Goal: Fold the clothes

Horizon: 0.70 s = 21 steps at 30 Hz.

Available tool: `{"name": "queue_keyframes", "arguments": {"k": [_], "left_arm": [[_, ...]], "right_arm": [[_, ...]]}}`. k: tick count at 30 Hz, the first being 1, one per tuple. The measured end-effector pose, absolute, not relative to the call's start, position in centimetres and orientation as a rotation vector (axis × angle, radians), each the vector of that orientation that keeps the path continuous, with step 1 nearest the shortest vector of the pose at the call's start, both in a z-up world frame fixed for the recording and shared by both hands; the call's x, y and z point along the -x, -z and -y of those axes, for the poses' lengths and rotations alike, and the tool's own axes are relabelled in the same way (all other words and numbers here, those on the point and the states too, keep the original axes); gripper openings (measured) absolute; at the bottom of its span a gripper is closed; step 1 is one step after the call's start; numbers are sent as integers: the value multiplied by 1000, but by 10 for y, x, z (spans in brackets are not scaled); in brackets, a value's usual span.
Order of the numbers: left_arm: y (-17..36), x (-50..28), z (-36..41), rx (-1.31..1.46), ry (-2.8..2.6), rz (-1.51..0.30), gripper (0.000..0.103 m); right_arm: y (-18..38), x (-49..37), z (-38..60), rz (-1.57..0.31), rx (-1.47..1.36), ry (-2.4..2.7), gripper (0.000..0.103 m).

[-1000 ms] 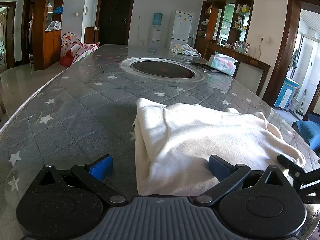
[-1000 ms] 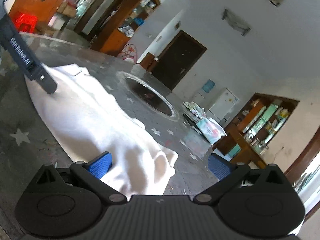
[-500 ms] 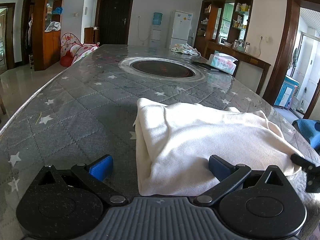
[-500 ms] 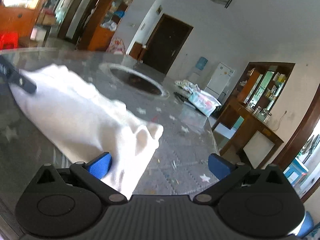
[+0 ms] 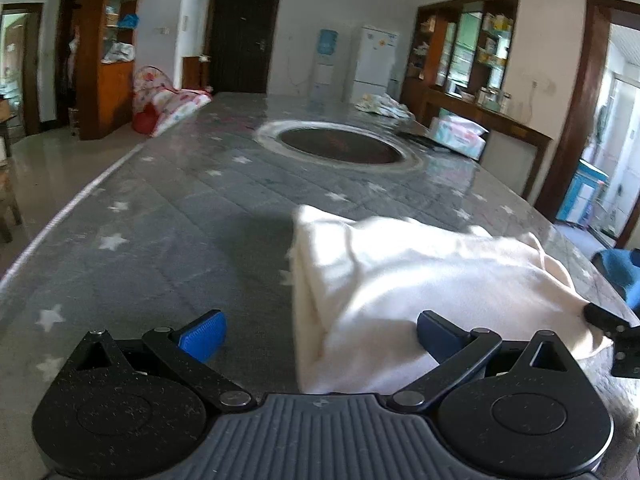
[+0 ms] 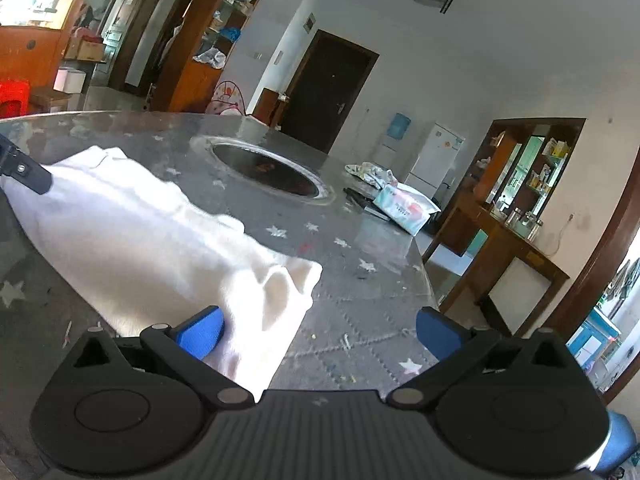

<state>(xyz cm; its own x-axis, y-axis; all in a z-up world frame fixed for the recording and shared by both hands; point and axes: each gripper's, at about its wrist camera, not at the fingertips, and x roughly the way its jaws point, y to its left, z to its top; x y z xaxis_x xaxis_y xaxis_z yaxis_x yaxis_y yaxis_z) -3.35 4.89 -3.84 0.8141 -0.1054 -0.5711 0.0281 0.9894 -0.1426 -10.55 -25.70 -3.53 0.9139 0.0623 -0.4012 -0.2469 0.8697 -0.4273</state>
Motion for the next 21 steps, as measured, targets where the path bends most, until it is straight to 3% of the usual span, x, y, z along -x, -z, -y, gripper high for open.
{"name": "queue_keyframes", "arguments": {"k": [21], "left_arm": [[29, 50, -60, 101, -6, -608, 103]], "right_arm": [[33, 99, 250, -404, 485, -163, 103]]}}
